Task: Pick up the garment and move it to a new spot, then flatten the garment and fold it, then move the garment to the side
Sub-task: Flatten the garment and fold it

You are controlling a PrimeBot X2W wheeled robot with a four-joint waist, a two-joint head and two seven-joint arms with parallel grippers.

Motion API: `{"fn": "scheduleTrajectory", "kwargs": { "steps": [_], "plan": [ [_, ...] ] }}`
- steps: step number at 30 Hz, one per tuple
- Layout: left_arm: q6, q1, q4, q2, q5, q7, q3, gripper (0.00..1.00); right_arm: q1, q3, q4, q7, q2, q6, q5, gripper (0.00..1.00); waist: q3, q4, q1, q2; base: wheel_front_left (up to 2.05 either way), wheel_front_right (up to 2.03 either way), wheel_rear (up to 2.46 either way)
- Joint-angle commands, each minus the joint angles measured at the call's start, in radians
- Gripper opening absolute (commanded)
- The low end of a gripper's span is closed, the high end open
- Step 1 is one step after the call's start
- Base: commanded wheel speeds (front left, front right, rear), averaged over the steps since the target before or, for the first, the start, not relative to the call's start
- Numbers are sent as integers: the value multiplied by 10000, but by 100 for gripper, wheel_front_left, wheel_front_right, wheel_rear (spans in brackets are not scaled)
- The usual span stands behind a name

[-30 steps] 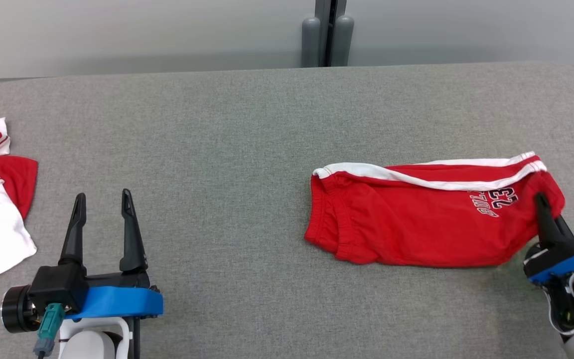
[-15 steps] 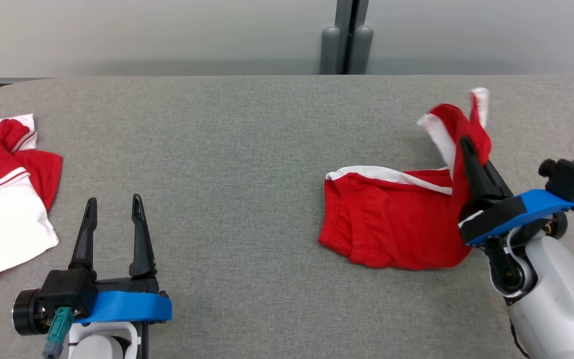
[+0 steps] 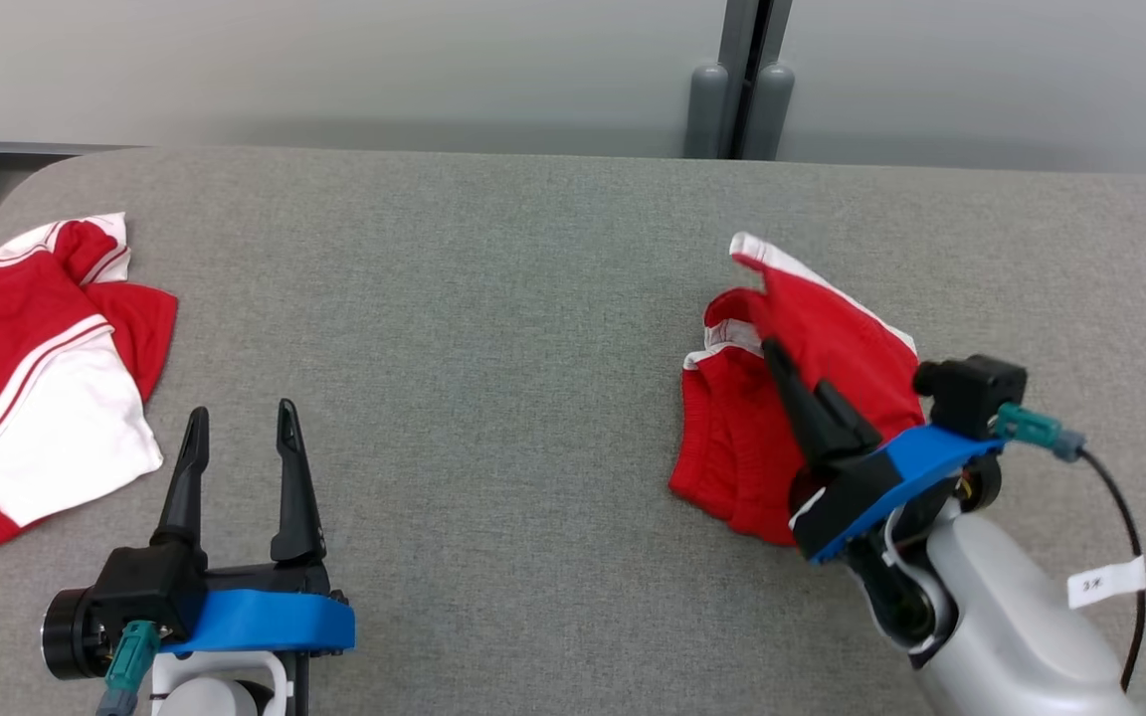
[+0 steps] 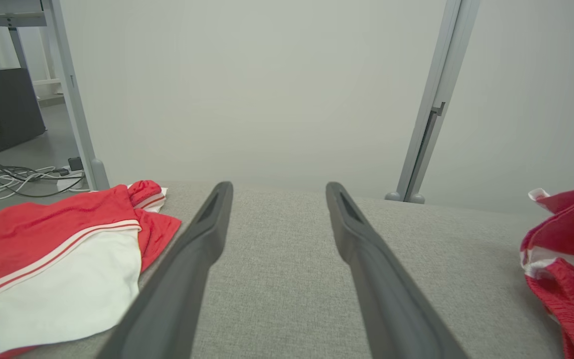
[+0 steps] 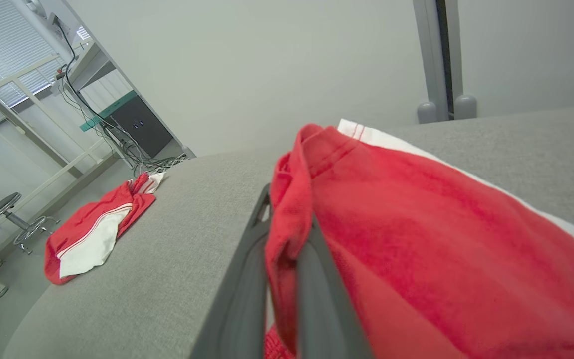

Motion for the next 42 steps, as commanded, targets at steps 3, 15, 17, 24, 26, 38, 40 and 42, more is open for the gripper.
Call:
{"fn": "scheduleTrajectory", "kwargs": {
  "steps": [3,15,17,24,26,38,40,42],
  "plan": [
    [10,58,-22,-7,-57,-28,-13,100,440,419,0,25,-47,5,-187,0,-7,62,0,1,0,0,0],
    [68,49,-31,-9,-85,-28,-24,100,1216,1685,-156,-578,-378,5,-484,100,-12,-114,0,1,0,0,0],
    [49,17,-15,-6,-44,-28,-31,100,1181,1780,-227,-788,-456,5,-599,100,-42,-166,0,1,0,0,0],
    [9,89,3,-8,100,-28,-147,100,1340,1218,-528,-1140,-778,5,-1142,100,-247,-435,0,1,0,0,0],
    [-5,90,-5,-8,127,-28,-146,100,1452,728,-696,-1160,-727,5,-1392,100,-307,-570,0,1,0,0,0],
    [-58,62,258,0,527,-28,40,100,2963,-2801,-2024,-1162,-123,5,-3458,100,-586,-1457,0,1,0,0,0],
    [-43,118,266,20,648,-28,68,100,3253,-3093,-2213,-1162,-26,5,-3720,100,-661,-1572,0,1,0,0,0],
    [-31,163,264,16,685,-28,84,100,3394,-3227,-2273,-1163,18,5,-3830,100,-690,-1610,0,1,0,0,0]
  ]
}}
